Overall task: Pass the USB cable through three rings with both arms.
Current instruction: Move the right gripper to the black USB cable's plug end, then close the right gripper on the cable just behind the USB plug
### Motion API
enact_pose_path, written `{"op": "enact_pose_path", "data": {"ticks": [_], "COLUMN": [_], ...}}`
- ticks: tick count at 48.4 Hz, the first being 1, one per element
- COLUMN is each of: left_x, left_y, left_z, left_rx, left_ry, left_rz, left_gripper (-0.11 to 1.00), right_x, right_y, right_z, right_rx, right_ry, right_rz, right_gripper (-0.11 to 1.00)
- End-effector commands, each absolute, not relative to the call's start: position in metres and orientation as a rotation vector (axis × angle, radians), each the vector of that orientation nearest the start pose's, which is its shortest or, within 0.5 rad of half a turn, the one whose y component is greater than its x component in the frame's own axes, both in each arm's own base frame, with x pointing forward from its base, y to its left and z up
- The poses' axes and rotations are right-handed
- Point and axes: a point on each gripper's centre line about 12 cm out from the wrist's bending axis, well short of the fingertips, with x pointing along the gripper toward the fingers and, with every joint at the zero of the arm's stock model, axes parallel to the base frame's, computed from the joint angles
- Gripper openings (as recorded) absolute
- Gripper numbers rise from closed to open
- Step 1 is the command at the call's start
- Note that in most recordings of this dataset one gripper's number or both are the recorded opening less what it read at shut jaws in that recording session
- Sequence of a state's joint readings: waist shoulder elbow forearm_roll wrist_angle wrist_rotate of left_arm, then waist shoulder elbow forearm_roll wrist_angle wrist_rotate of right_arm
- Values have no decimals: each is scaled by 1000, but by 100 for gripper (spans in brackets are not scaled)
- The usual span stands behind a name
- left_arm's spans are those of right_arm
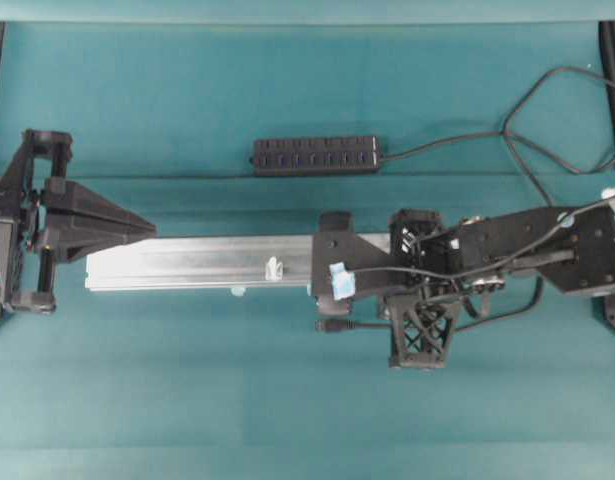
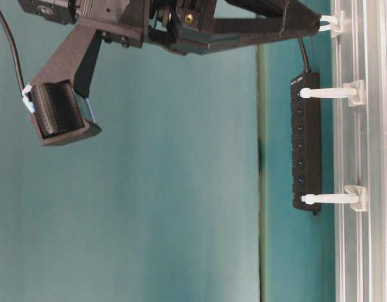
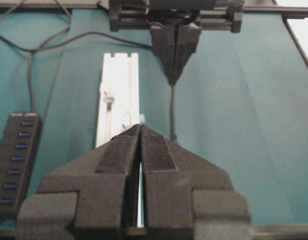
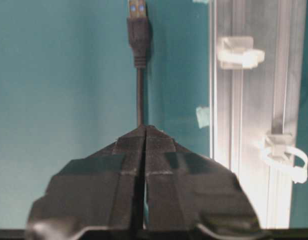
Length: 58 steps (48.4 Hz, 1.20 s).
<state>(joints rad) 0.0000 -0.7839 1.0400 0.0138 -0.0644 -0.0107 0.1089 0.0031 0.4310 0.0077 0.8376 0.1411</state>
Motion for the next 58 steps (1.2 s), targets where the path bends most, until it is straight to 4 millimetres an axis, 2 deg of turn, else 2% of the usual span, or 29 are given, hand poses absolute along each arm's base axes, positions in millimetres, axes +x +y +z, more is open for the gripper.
{"op": "enact_pose_path", "data": {"ticks": [1,6,11,15,22,25,32,58], "left_x": [240,240,240,240,240,240,240,240], "left_y": [0,0,1,1,2,2,4,4], "left_z": [294,294,294,294,294,294,290,288], "left_rx": [6,4,4,4,5,5,3,3], "left_ry": [161,161,161,161,163,167,193,206], "left_rz": [0,0,3,3,6,9,14,17], "left_gripper": [2,2,2,2,2,2,2,2], "right_x": [372,374,378,380,382,383,385,386], "right_y": [43,43,43,44,42,41,41,43], "right_z": [193,187,184,183,176,172,164,121], "right_rx": [69,75,79,79,58,46,43,37], "right_ry": [1247,1258,1265,1266,1281,1289,1292,1300], "right_rz": [9,5,3,1,-3,-5,-6,-1], "right_gripper": [-9,-3,12,31,75,87,83,81]}}
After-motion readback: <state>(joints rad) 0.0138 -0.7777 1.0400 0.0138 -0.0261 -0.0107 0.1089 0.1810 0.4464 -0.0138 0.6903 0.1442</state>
